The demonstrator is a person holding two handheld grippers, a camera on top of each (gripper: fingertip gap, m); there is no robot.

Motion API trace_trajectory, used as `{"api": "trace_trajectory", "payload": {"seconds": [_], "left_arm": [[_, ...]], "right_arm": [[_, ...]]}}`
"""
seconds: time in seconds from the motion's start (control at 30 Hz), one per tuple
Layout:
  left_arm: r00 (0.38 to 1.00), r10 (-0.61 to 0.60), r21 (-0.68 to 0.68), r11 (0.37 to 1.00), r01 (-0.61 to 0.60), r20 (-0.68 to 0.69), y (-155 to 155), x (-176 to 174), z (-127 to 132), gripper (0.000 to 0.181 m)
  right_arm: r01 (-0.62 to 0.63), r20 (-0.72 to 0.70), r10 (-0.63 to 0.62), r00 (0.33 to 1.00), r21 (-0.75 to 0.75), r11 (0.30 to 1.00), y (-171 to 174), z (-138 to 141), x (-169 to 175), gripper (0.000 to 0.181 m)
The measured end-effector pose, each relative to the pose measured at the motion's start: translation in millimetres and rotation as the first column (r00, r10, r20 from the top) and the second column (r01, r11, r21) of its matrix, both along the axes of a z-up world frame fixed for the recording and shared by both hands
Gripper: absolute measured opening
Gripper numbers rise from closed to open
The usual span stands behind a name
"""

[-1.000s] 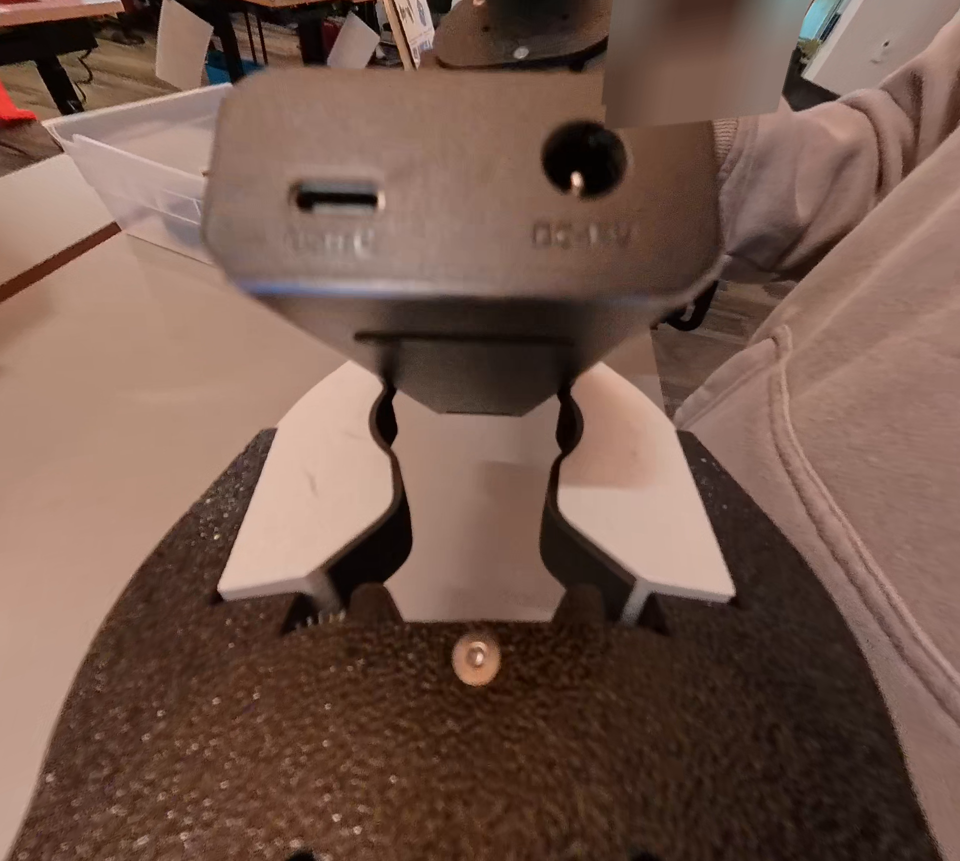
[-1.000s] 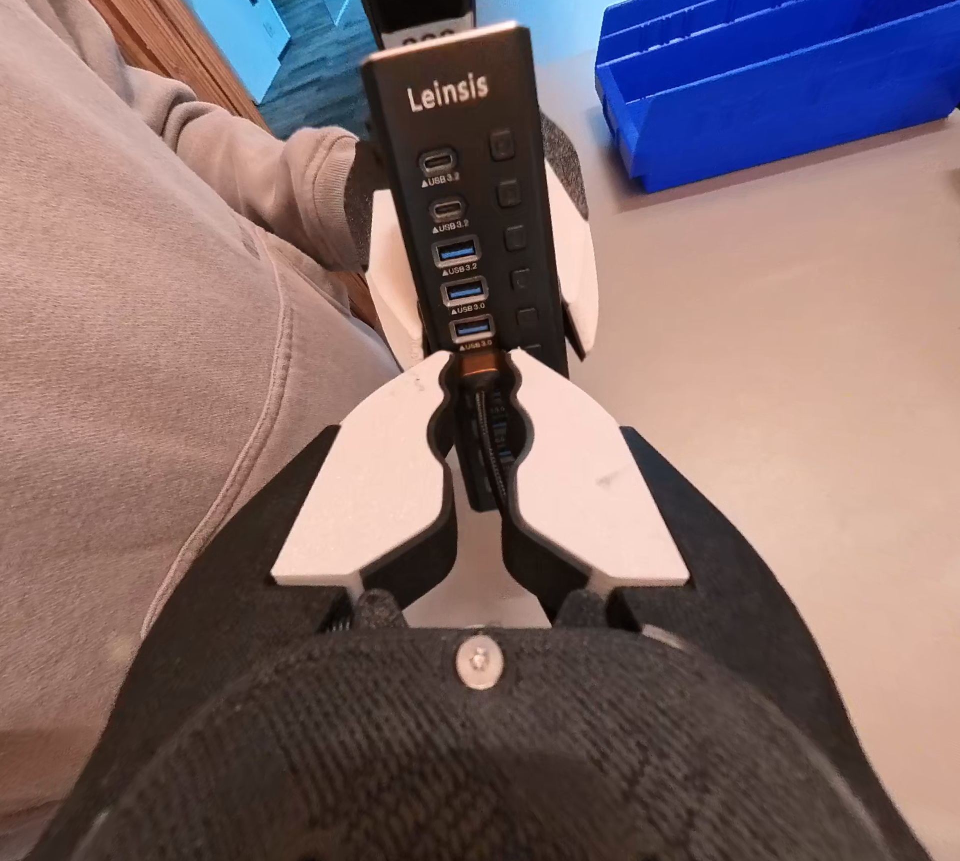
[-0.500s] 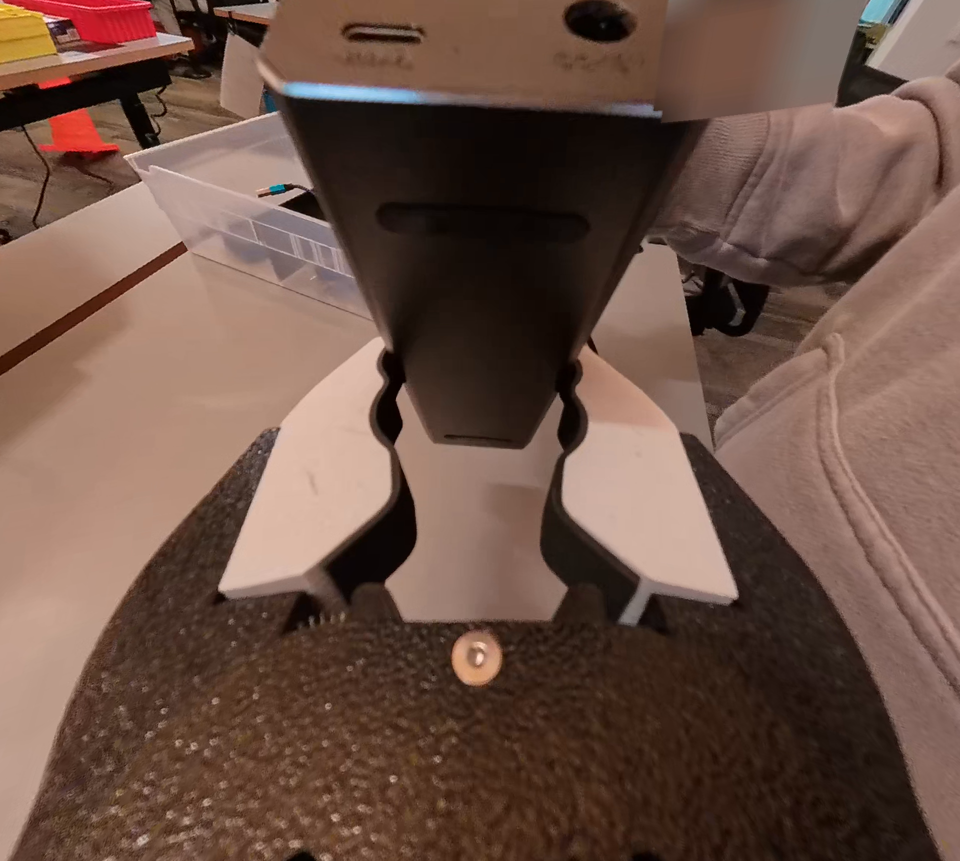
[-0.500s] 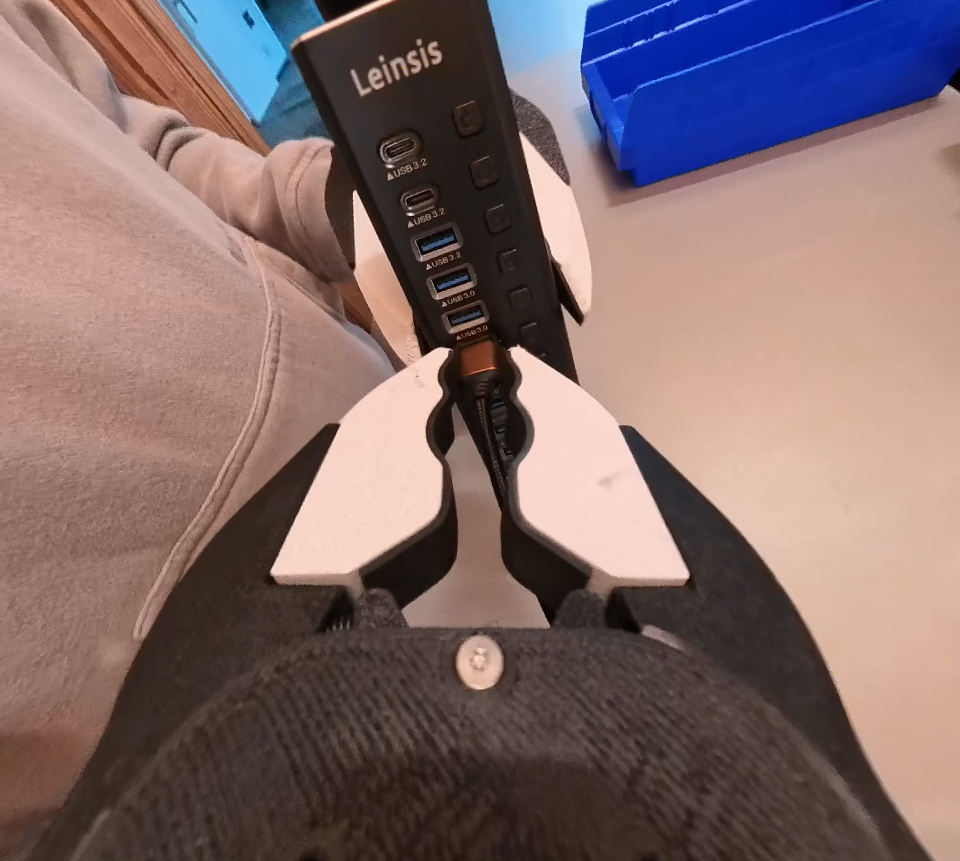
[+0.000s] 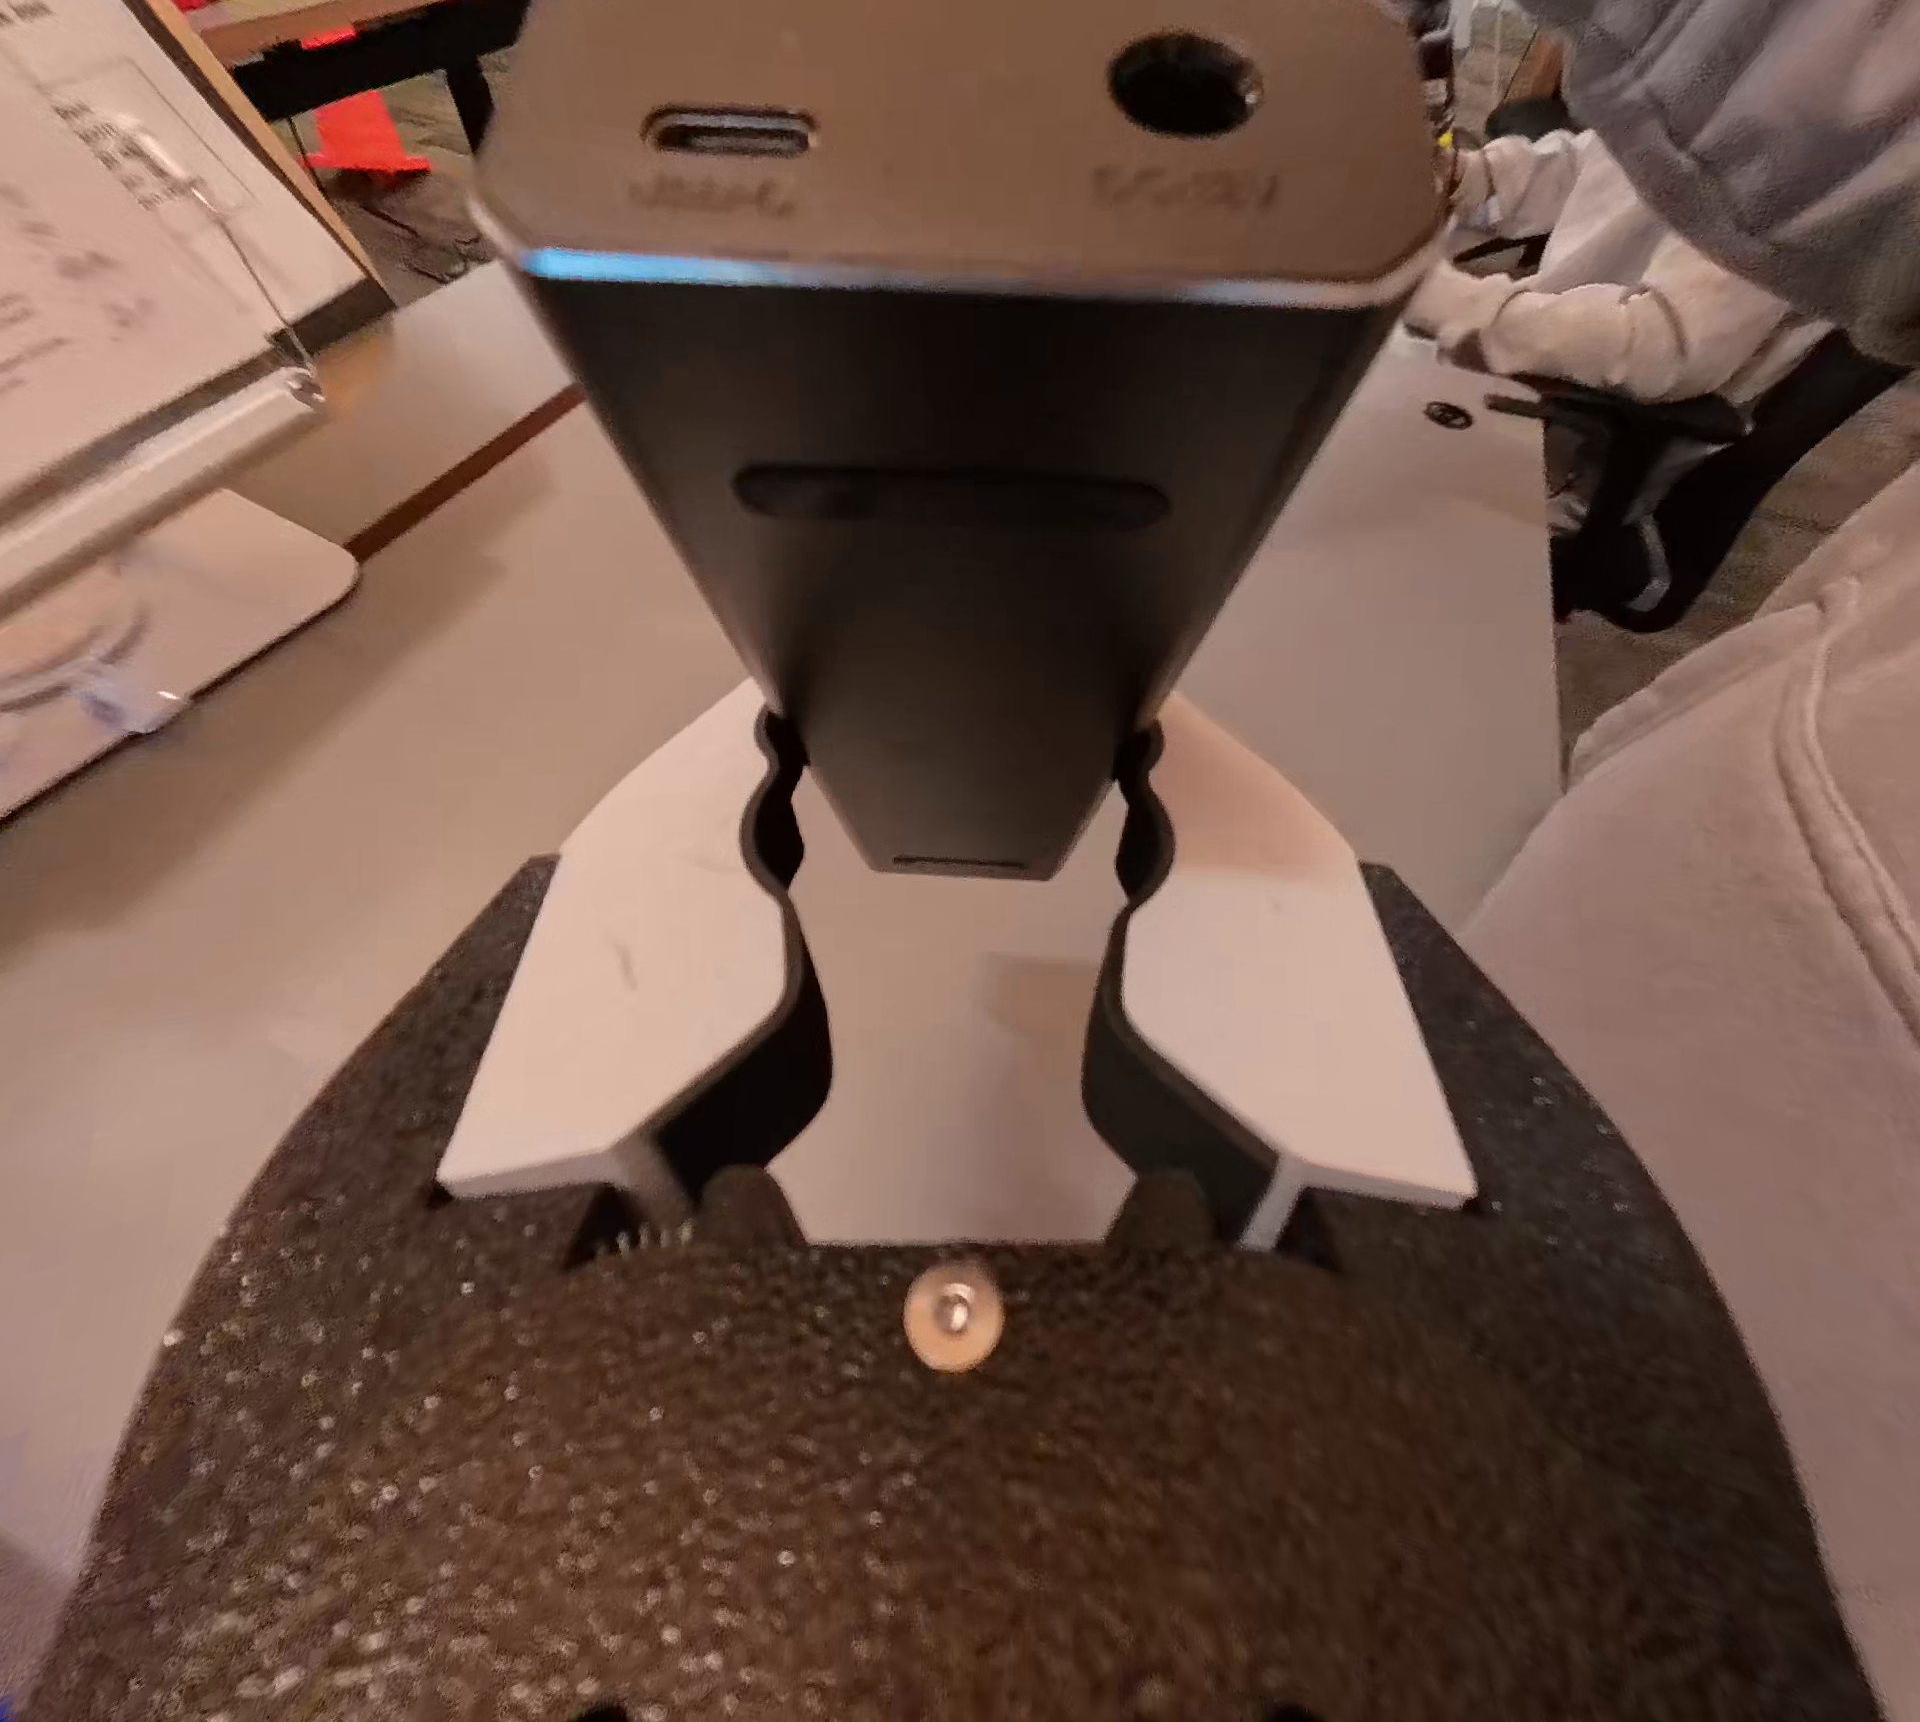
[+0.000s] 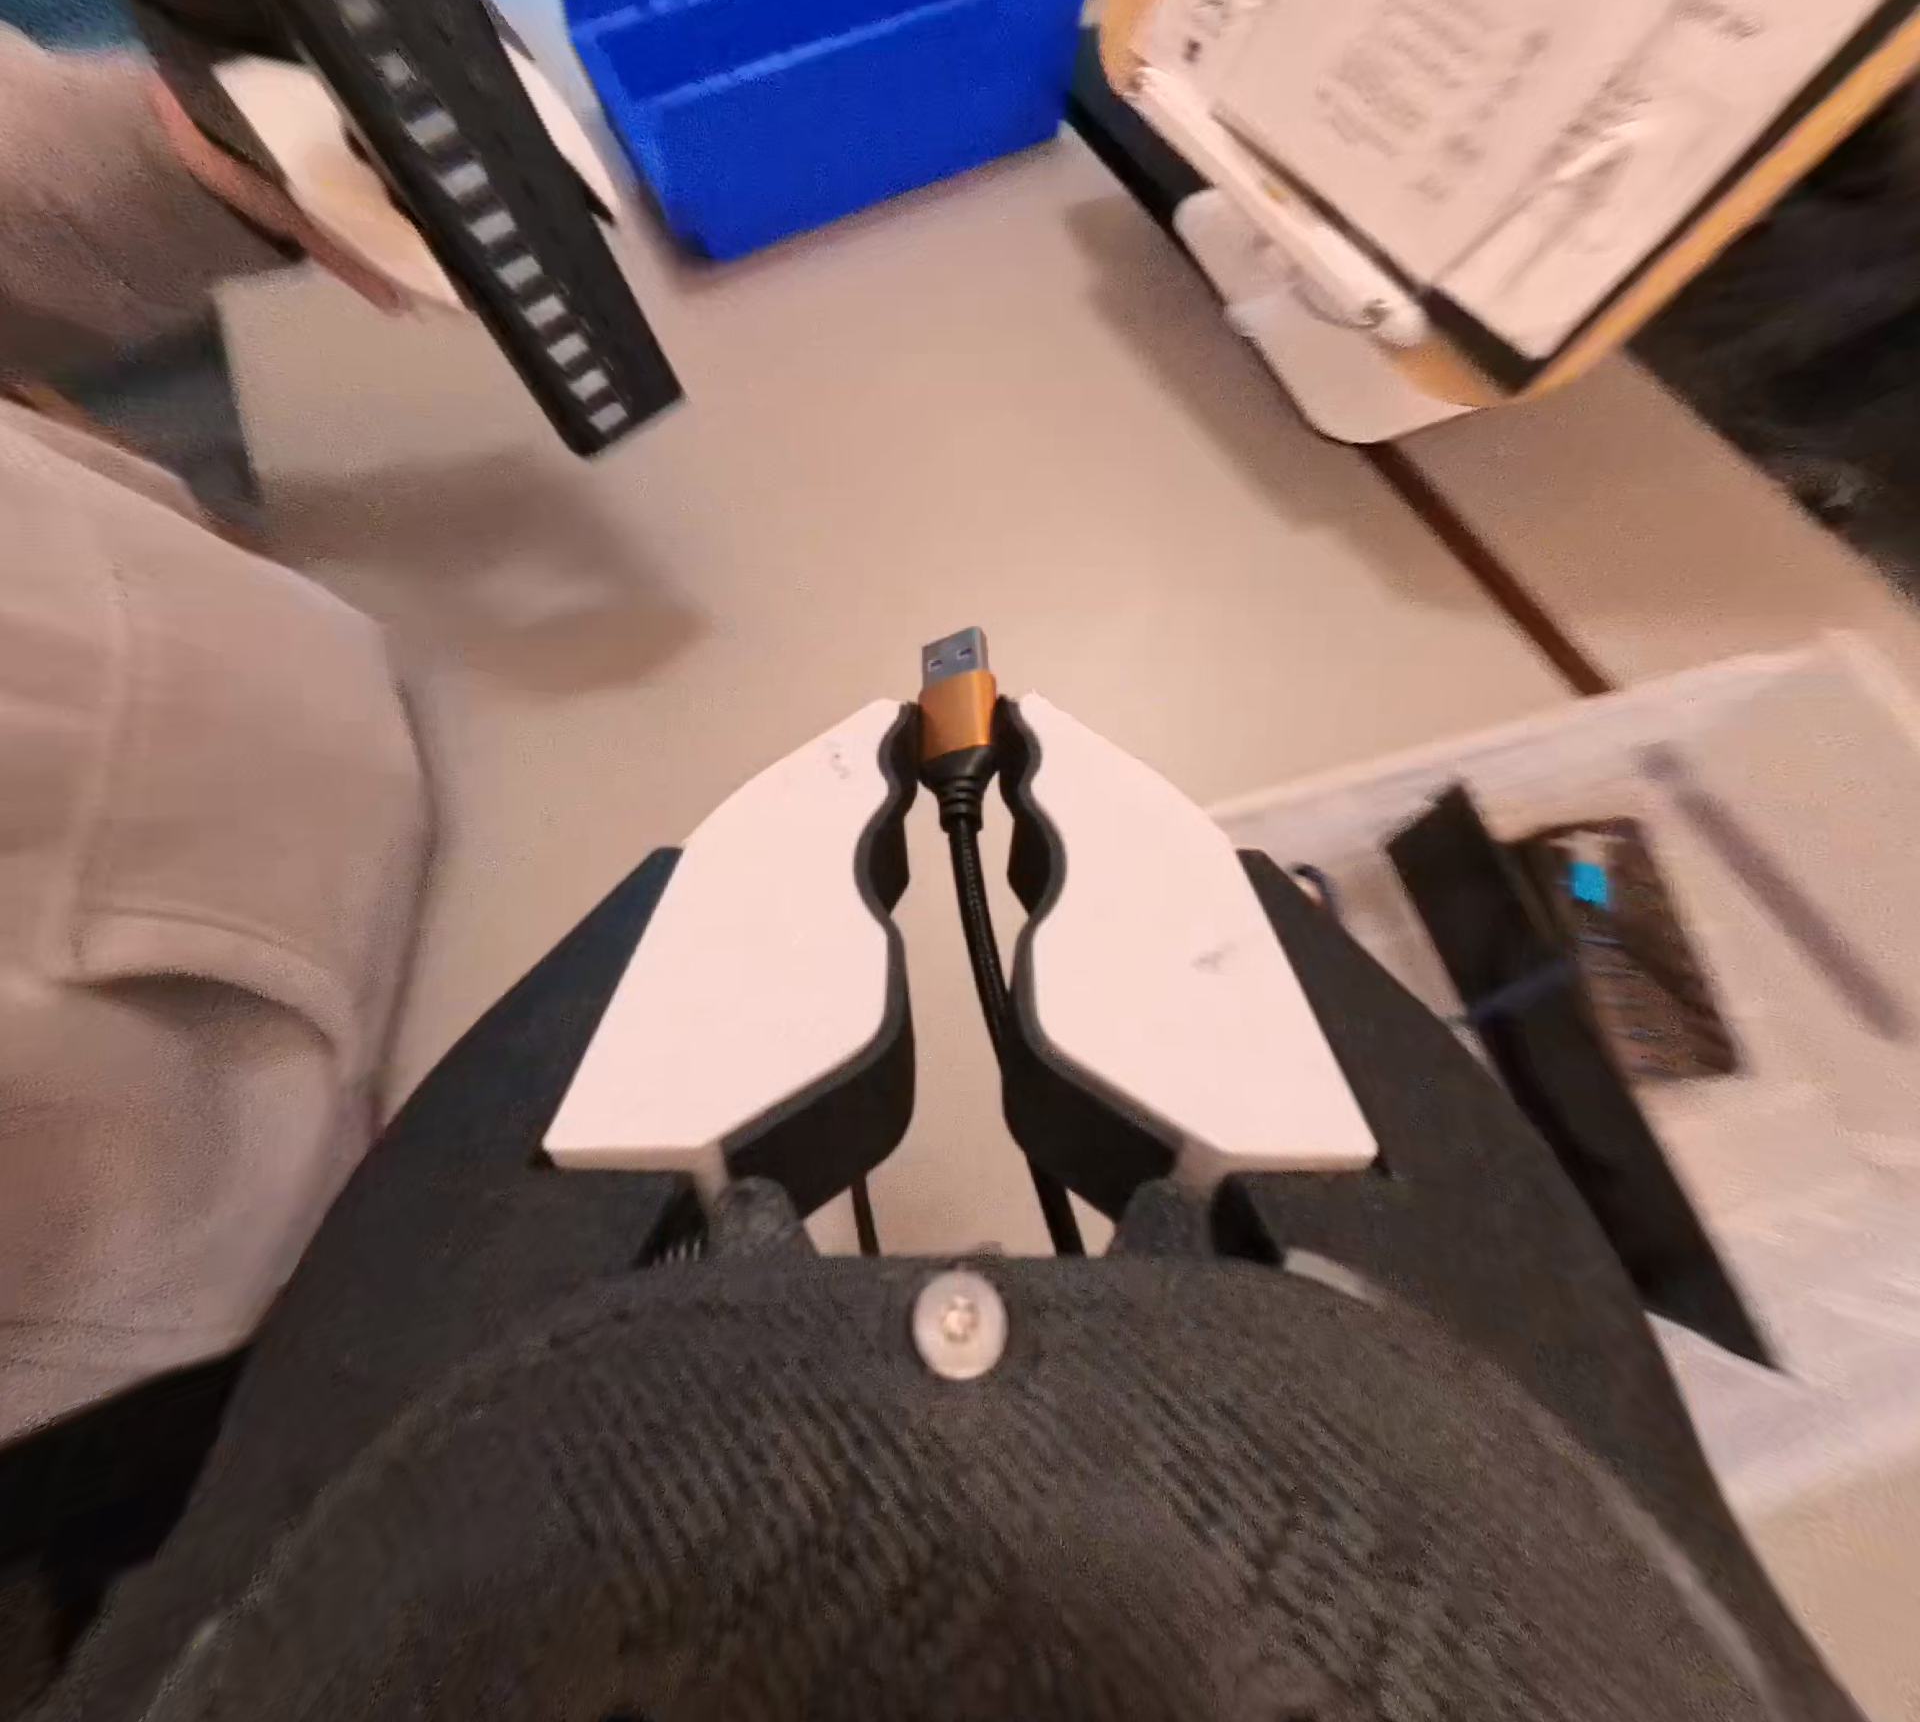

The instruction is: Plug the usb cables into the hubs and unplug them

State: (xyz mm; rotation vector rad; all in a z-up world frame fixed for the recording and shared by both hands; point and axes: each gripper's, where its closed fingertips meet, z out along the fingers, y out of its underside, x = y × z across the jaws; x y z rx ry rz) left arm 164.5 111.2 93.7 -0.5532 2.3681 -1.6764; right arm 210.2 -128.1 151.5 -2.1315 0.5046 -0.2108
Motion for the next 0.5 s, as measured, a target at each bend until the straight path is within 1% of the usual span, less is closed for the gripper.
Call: {"api": "trace_trajectory", "payload": {"seconds": [0.03, 0.07, 0.13, 0.2, 0.27, 0.3, 0.37, 0.43, 0.47, 0.5], "left_arm": [[1.000, 0.003, 0.007, 1.000, -0.003, 0.016, 0, 2, 4, 0.060], [1.000, -0.003, 0.006, 1.000, 0.003, 0.020, -1, 1, 7, 0.060], [1.000, -0.014, -0.003, 1.000, 0.014, 0.027, -5, -1, 10, 0.060], [1.000, -0.020, -0.022, 1.000, 0.021, 0.014, -10, -2, 10, 0.060], [1.000, -0.019, -0.047, 0.999, 0.019, 0.001, -14, -2, 8, 0.060], [1.000, -0.025, -0.059, 0.998, 0.024, -0.010, -16, -3, 7, 0.060], [0.999, -0.031, -0.075, 0.997, 0.030, -0.015, -20, -4, 4, 0.060], [0.999, -0.037, -0.079, 0.996, 0.035, -0.030, -24, -5, -1, 0.060], [0.999, -0.039, -0.084, 0.996, 0.036, -0.035, -25, -6, -3, 0.060], [0.998, -0.042, -0.089, 0.995, 0.038, -0.041, -26, -7, -4, 0.060]], "right_arm": [[0.022, 0.039, -0.022, 0.999, 0.004, 1.000, -10, 9, 6, 0.015], [0.063, 0.086, -0.067, 0.994, 0.048, 0.997, -17, 22, 15, 0.015], [0.070, 0.174, -0.094, 0.980, 0.141, 0.988, -28, 44, 27, 0.015], [0.130, 0.259, -0.182, 0.949, 0.205, 0.970, -45, 59, 47, 0.015], [0.086, 0.284, -0.166, 0.944, 0.272, 0.958, -50, 66, 57, 0.015], [0.102, 0.296, -0.198, 0.934, 0.312, 0.945, -54, 67, 67, 0.015], [0.058, 0.354, -0.210, 0.911, 0.396, 0.917, -56, 65, 80, 0.015], [0.083, 0.435, -0.309, 0.846, 0.465, 0.882, -65, 58, 98, 0.015], [0.092, 0.438, -0.361, 0.824, 0.525, 0.846, -69, 54, 104, 0.015], [0.107, 0.405, -0.393, 0.825, 0.572, 0.813, -72, 46, 110, 0.014]]}}
